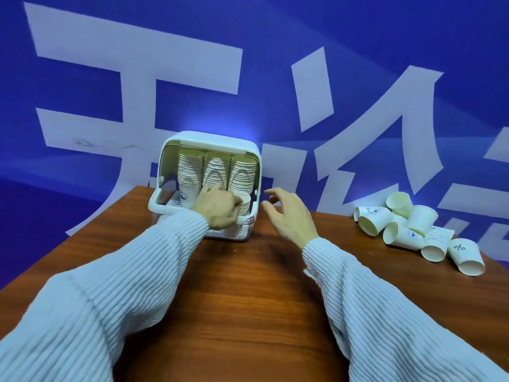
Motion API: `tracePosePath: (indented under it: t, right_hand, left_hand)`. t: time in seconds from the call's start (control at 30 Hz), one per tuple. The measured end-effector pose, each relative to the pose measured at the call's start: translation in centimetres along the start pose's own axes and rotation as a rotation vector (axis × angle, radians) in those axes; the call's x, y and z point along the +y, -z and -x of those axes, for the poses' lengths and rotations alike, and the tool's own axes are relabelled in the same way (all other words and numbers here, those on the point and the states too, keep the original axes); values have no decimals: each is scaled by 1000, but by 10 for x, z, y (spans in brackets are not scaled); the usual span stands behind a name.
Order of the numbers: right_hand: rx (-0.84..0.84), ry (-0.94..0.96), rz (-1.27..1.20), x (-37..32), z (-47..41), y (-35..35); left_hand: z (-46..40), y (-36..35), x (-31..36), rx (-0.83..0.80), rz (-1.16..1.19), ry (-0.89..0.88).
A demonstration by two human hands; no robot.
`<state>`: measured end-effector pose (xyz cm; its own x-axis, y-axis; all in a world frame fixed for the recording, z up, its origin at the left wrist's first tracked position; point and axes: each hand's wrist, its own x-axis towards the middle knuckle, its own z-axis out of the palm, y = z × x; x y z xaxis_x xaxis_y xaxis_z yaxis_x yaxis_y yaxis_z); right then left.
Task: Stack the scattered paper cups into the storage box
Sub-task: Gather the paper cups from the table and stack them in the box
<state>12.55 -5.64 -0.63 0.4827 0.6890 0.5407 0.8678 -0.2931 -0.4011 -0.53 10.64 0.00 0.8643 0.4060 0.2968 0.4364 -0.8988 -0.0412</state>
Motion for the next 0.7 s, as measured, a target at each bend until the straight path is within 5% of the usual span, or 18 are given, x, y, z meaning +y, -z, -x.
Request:
tracePosePath:
  t: [0.07, 0.2, 0.27, 0.47, 0.7]
  right_hand:
    - [2, -37, -10, 12, 8, 5]
    - [8, -120, -28, 45, 29, 21]
    - [38, -193, -61, 64, 40, 32]
    - [202, -407, -150, 134, 76, 74]
    - [423, -594, 66, 230, 127, 126]
  left_hand:
    - [2, -11, 4, 16, 12, 46]
    - [-5, -10, 27, 444, -14, 23]
    - [-12, -9, 53, 518, 96, -26]
    - [-27, -39, 179, 330, 476, -121]
    - [-60, -85, 315, -71, 1008, 29]
